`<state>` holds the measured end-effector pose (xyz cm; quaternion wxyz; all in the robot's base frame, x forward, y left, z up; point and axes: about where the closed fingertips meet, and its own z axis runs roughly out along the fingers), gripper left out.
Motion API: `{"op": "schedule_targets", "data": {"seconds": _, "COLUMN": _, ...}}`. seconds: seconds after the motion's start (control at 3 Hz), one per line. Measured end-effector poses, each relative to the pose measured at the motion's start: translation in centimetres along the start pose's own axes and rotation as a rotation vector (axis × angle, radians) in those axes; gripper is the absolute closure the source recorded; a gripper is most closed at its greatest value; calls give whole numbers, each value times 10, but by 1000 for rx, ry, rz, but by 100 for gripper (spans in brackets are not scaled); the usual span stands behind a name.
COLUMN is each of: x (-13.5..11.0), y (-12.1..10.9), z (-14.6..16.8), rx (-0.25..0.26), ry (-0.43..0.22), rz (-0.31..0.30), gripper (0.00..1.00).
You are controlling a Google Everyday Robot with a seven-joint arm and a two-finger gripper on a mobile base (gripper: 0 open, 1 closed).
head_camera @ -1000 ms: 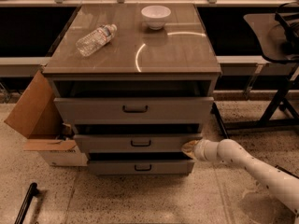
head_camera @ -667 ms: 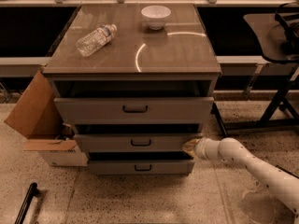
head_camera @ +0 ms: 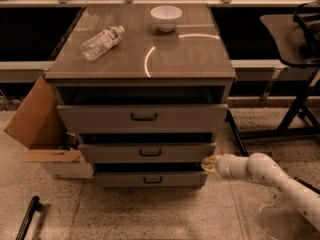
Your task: Close middle drawer
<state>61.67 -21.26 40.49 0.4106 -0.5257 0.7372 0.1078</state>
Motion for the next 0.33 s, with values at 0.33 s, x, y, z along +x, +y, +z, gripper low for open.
{"op": "schedule_targets", "data": {"seconds": 0.33, "x": 4, "y": 25, "z": -28, "rx": -60, "ry": -49, "rz": 25, "gripper": 100}}
